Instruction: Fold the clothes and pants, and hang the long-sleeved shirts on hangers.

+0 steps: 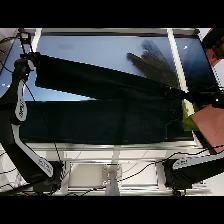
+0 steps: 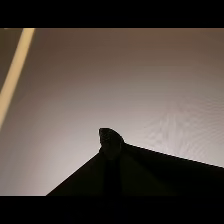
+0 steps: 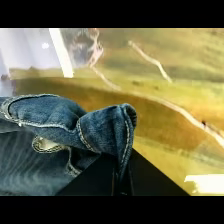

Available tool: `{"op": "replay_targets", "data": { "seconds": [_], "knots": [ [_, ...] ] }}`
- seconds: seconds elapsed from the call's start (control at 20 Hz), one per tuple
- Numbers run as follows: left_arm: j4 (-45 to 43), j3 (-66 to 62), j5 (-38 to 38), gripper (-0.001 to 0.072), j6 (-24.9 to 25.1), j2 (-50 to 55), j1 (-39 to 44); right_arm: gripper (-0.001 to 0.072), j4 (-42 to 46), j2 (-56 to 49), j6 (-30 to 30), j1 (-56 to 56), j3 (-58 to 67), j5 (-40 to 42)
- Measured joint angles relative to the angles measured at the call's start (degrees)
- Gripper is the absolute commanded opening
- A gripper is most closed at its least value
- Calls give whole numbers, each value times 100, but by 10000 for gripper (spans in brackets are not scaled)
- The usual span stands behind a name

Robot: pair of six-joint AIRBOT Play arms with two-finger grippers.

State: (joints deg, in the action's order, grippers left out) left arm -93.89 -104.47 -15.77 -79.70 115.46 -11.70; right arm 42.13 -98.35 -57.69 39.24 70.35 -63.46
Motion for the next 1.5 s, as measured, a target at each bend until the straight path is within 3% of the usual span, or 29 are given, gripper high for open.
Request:
{"op": "replay_targets", "data": {
  "seconds": [0.05, 0.2, 0.35, 0.45, 0.6, 0.8, 1.0, 1.2, 1.3, 1.4, 1.45, 1.5],
  "knots": [
    [-2, 2, 79, 367, -59, 15, -7, 37, 0, 0, 2, -96, 0, 140],
    [-2, 2, 157, 637, -393, 37, -94, 36, -2, 0, 4, -380, 0, 492],
    [2, 0, -157, 658, -1440, -35, -339, 37, -4, 0, 4, -579, 0, 658],
    [4, 0, -898, 638, -1991, -142, -566, 36, 0, 0, 7, -638, 0, 708],
    [70, 0, -2511, 586, -2382, -249, -990, 37, 4, 0, 7, -682, 0, 748],
    [1119, 0, -3842, 586, -2020, -181, -1460, 36, 17, 0, 11, -704, 0, 758],
    [1836, 0, -4124, 585, -1779, 39, -1598, 37, 20, 0, 15, -704, 0, 761],
    [2441, -11, -3711, 576, -1674, 245, -1565, 37, 20, 0, 17, -704, 0, 763],
    [2745, -11, -3567, 388, -1637, 341, -1521, 36, 20, 0, 17, -704, 0, 763],
    [2977, -7, -3523, 368, -1541, 400, -1462, 37, 17, 0, 17, -704, 0, 763],
    [3069, -7, -3523, 313, -1475, 417, -1425, 37, 15, 0, 17, -704, 0, 763],
    [3134, -7, -3526, 58, -1436, 431, -1388, 36, 15, 0, 17, -704, 0, 761]
  ]
}}
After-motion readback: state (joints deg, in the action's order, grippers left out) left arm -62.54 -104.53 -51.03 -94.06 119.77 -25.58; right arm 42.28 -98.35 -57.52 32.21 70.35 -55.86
